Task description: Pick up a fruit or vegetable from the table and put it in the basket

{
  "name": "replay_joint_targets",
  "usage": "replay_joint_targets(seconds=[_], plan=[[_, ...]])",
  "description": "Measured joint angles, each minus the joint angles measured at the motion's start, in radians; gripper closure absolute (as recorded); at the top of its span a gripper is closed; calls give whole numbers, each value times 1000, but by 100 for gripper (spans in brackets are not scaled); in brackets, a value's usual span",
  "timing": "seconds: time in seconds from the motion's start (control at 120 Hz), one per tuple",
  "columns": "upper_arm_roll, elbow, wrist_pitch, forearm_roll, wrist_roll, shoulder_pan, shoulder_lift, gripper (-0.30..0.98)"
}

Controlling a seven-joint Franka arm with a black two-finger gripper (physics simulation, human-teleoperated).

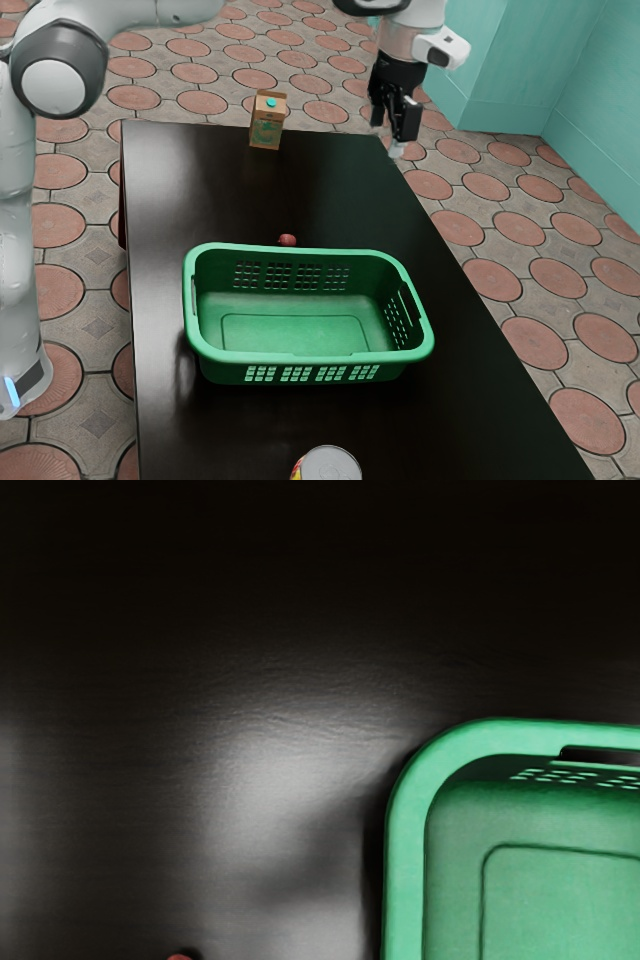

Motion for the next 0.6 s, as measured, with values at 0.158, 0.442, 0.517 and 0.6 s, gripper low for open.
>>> replay_joint_targets(seconds=[0.158,0.442,0.517,0.6], plan=[[-36,14,-10,60,-14,-50,3,0],[-31,27,-116,99,-37,9,-7,0],[-31,-41,-146,89,-49,25,-14,0],[9,-211,-122,65,-55,11,-60,0]])
